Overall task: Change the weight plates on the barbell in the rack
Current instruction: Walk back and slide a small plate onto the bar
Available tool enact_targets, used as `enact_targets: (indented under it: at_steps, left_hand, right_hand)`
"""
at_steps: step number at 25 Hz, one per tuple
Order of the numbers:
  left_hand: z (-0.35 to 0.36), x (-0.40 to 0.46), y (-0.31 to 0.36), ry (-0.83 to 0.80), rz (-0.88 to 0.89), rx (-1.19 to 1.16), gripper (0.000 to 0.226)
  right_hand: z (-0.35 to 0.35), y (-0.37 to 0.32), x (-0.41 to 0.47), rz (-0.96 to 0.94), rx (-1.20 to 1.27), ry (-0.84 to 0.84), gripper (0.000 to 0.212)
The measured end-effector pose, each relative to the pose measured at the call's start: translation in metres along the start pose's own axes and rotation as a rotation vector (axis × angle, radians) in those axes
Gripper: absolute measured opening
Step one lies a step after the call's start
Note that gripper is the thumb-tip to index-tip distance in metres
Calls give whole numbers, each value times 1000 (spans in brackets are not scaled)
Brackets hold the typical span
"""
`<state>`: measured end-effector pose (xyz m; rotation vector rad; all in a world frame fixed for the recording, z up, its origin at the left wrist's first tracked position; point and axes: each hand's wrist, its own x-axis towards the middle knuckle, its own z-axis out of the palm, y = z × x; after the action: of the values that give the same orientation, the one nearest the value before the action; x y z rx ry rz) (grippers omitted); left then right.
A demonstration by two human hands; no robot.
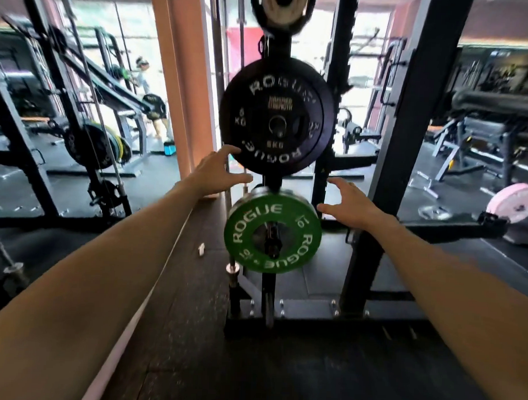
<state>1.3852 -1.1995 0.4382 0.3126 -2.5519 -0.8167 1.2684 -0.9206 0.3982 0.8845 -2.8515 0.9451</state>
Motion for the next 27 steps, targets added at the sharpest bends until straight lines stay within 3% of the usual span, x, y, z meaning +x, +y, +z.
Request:
enact_targets:
  at_steps: [11,17,27]
  left_hand:
    - [-131,79,122,247,272,79,74]
    - [-165,104,170,322,325,114,74]
    - [-152,139,181,370,257,132,70]
  right_hand:
    - [-166,-118,54,-272,-62,318,74]
    - [-231,-151,68,-354,-101,423,72]
    - [-243,-134,116,-328,-112,384,64]
